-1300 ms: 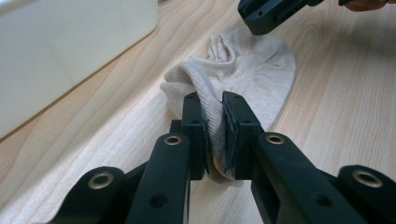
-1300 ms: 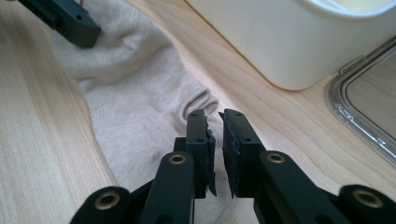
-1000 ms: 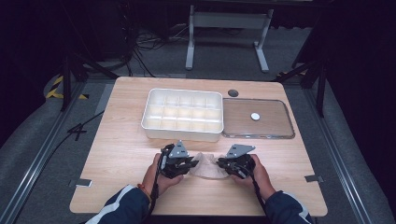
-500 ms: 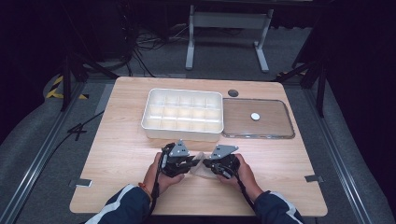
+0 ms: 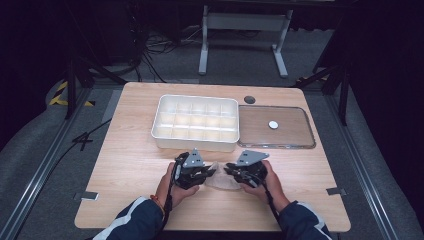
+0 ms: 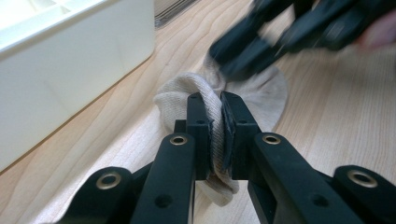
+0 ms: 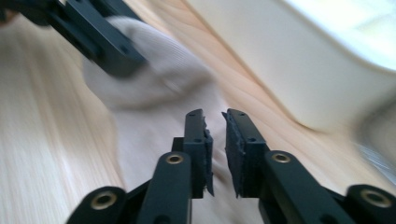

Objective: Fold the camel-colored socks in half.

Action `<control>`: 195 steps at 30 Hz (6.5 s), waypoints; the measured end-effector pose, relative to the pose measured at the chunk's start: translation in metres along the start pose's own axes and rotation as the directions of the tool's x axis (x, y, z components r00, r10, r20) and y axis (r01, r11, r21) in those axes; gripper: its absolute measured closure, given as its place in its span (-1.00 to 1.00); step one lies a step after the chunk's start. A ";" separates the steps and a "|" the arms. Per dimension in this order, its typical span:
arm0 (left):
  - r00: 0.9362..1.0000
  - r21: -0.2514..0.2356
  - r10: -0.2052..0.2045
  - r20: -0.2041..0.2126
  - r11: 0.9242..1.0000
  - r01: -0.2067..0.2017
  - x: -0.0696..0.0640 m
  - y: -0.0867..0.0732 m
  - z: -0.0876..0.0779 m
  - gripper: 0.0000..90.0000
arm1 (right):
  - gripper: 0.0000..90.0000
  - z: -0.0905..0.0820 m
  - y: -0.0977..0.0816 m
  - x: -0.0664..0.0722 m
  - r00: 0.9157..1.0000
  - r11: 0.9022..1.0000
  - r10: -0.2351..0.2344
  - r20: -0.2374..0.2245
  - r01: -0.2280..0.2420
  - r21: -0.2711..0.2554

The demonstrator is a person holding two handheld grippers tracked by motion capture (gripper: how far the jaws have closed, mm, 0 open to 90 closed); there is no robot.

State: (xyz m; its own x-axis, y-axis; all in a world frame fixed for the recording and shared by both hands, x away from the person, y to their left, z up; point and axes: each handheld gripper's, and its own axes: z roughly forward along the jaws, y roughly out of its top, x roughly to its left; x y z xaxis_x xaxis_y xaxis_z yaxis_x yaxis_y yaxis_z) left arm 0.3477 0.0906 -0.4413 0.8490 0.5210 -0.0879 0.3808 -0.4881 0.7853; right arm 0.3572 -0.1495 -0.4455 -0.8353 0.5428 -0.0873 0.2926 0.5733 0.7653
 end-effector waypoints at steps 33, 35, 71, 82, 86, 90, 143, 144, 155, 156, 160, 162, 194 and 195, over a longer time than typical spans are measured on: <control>1.000 0.007 0.019 -0.016 1.000 -0.019 -0.011 0.019 0.029 0.86 | 0.56 0.001 -0.039 -0.024 0.994 0.991 0.102 -0.039 -0.098 0.096; 0.999 0.019 0.030 -0.013 0.999 -0.030 -0.013 0.020 0.033 0.86 | 0.56 0.001 -0.039 -0.024 0.994 0.990 0.103 -0.039 -0.099 0.096; 0.998 -0.045 0.059 0.008 0.997 -0.059 -0.023 0.032 0.024 0.38 | 0.56 0.001 -0.041 -0.026 0.991 0.989 0.120 -0.054 -0.114 0.094; 0.997 0.039 0.051 0.050 0.998 -0.053 -0.013 0.016 0.037 0.77 | 0.56 0.001 -0.040 -0.026 0.991 0.989 0.120 -0.056 -0.114 0.098; 0.995 0.073 0.079 0.060 0.994 -0.083 -0.019 0.011 0.048 0.74 | 0.56 0.001 -0.040 -0.026 0.991 0.989 0.119 -0.055 -0.113 0.097; 0.992 0.117 0.114 0.045 0.986 -0.119 -0.024 0.005 0.057 0.73 | 0.56 0.000 -0.040 -0.025 0.993 0.989 0.109 -0.044 -0.104 0.102; 0.994 0.094 -0.099 0.043 0.991 0.095 -0.007 -0.016 0.040 0.53 | 0.83 0.013 -0.025 -0.002 0.997 0.998 0.023 -0.073 -0.018 0.060; 0.995 0.087 -0.090 0.040 0.992 0.087 -0.008 -0.015 0.040 0.60 | 0.83 0.013 -0.024 -0.001 0.998 0.998 0.017 -0.067 -0.013 0.062; 0.997 -0.005 -0.075 0.014 0.997 0.075 -0.015 -0.003 0.035 0.63 | 0.90 0.018 -0.019 0.005 0.999 0.998 -0.002 -0.033 0.004 0.060; 0.998 -0.006 -0.062 0.009 0.998 0.062 -0.014 -0.002 0.035 0.64 | 0.90 0.019 -0.019 0.006 1.000 0.998 -0.005 -0.031 0.007 0.061; 0.998 -0.023 -0.069 0.005 0.997 0.069 -0.015 -0.001 0.036 0.66 | 0.90 0.021 -0.017 0.008 1.000 0.998 -0.007 -0.028 0.009 0.059; 0.998 -0.020 -0.065 -0.004 0.998 0.065 -0.016 -0.001 0.036 0.66 | 0.90 0.021 -0.017 0.008 1.000 0.998 -0.007 -0.029 0.009 0.058; 0.999 -0.012 -0.011 -0.048 1.000 0.010 -0.015 0.006 0.034 0.74 | 0.74 0.017 -0.018 0.001 1.000 0.999 0.027 -0.007 -0.027 -0.021; 0.999 -0.008 -0.008 -0.047 1.000 0.008 -0.014 0.006 0.033 0.74 | 0.74 0.013 -0.018 0.000 1.000 0.999 0.026 -0.004 -0.026 -0.023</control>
State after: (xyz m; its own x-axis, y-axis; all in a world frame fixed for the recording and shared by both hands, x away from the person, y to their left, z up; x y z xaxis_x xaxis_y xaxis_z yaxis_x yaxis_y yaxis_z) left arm 0.3500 0.0575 -0.4558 0.8277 0.5574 -0.0654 0.3845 -0.4783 0.7895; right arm 0.3581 -0.1522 -0.4678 -0.8295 0.5548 -0.0647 0.3035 0.5448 0.7817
